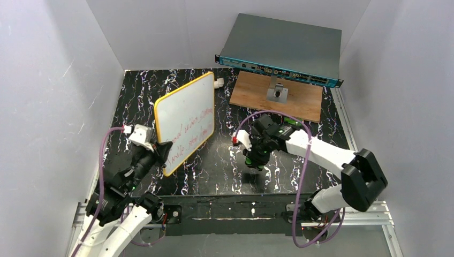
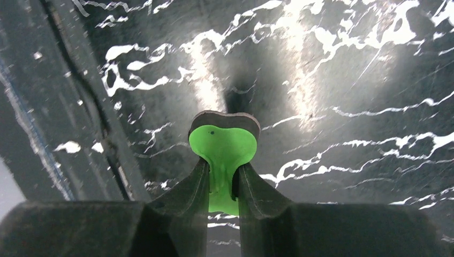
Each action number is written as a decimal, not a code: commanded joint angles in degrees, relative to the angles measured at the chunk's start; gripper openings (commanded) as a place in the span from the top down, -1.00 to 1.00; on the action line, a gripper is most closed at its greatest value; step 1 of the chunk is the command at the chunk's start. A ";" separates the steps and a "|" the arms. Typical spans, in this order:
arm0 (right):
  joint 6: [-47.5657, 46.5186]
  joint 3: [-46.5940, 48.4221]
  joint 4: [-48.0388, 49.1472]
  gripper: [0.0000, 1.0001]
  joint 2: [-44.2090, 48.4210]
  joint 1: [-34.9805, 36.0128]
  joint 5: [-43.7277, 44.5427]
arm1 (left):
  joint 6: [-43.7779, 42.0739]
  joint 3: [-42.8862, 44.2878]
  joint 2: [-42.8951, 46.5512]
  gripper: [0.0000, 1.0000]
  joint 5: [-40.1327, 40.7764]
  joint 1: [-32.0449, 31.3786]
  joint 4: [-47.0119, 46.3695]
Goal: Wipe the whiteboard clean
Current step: Place the whiteboard eraser at the center of the board.
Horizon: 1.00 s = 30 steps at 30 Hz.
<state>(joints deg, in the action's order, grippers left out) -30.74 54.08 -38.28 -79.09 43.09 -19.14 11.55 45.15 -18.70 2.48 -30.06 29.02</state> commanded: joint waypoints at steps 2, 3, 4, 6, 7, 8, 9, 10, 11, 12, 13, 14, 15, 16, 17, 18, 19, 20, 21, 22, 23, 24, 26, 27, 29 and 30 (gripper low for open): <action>3.86 4.91 6.26 0.97 -6.92 4.09 7.17 | -4.12 6.96 3.33 1.00 6.39 0.20 -5.83; 4.11 5.30 6.54 0.97 -8.48 4.94 8.63 | -4.16 7.28 3.33 1.00 6.47 0.18 -5.54; 4.54 5.68 6.96 0.97 -9.96 5.59 9.95 | -4.25 7.54 3.32 1.00 6.42 0.18 -5.33; 5.15 6.65 6.69 0.74 -12.91 6.19 11.52 | -4.25 8.03 3.08 1.00 5.87 0.18 -4.97; 5.49 7.05 6.46 0.59 -14.20 6.21 11.63 | -4.18 8.20 2.99 1.00 5.76 0.18 -4.94; 5.68 7.61 5.91 0.46 -15.60 6.22 11.28 | -4.17 8.29 2.89 1.00 5.62 0.18 -4.93; 5.88 7.95 5.59 0.36 -16.63 6.22 10.86 | -4.10 8.41 2.80 1.00 5.53 0.19 -4.93; 6.13 8.15 5.35 0.25 -17.37 6.22 10.16 | -4.02 8.59 2.74 1.00 5.44 0.18 -4.93; 6.39 8.41 5.08 0.15 -17.82 6.22 9.31 | -3.93 8.68 2.71 1.00 5.39 0.18 -4.93; 6.59 8.59 4.88 0.05 -17.97 6.22 8.62 | -3.84 8.89 2.75 1.00 5.35 0.17 -4.87; 6.72 8.77 4.58 -0.04 -17.76 6.22 7.89 | -3.75 9.13 2.78 1.00 5.41 0.18 -4.74; 6.89 9.25 3.94 -0.13 -17.58 6.06 6.57 | -3.67 9.25 2.73 1.00 5.38 0.18 -4.61; 6.88 10.04 2.21 -0.23 -17.35 5.63 3.84 | -3.56 9.39 2.71 1.00 5.35 0.18 -4.44; 6.84 10.69 0.99 -0.30 -17.13 5.08 1.36 | -3.43 9.57 2.70 1.00 5.42 0.18 -4.27; 6.90 10.99 0.56 -0.33 -16.84 4.49 0.36 | -3.15 9.64 2.64 1.00 5.57 0.18 -4.17; 6.84 10.97 0.50 -0.36 -16.55 4.11 0.03 | -2.78 9.57 2.62 1.00 5.60 0.18 -4.15; 6.84 10.88 0.66 -0.38 -16.32 3.66 -0.06 | -2.50 9.61 2.63 1.00 5.54 0.18 -4.14; 6.86 10.98 0.61 -0.40 -16.20 3.11 -0.07 | -2.24 9.48 2.63 1.00 5.48 0.18 -4.10; 6.84 11.10 0.50 -0.42 -16.01 2.61 0.08 | -1.79 9.32 2.62 1.00 5.47 0.18 -4.14; 6.77 11.20 0.49 -0.44 -15.69 1.94 -0.29 | -1.44 9.05 2.70 1.00 5.43 0.16 -4.14; 6.56 11.19 0.36 -0.46 -14.94 1.22 -1.26 | -1.14 8.94 2.78 1.00 5.43 0.18 -4.22; 6.14 11.29 -0.14 -0.47 -14.66 0.46 -2.88 | -0.82 8.63 2.88 1.00 5.39 0.18 -4.31; 5.42 11.26 -1.94 -0.52 -16.74 0.04 -7.97 | -0.32 8.30 2.51 1.00 4.79 0.18 -4.61; 6.47 12.57 -2.83 -0.55 -20.99 0.05 -10.26 | 0.29 8.63 1.22 1.00 3.68 0.18 -5.30; 9.66 12.90 -0.23 -0.59 -23.33 1.61 -2.17 | 0.53 8.78 0.39 1.00 2.69 0.18 -5.46; 11.15 14.26 -0.58 -0.60 -26.54 1.45 1.37 | 1.02 8.35 0.34 1.00 2.18 0.18 -5.50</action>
<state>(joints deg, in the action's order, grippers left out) -23.05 65.36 -38.72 -101.54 43.94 -23.70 11.14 50.54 -18.39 6.55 -30.06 34.39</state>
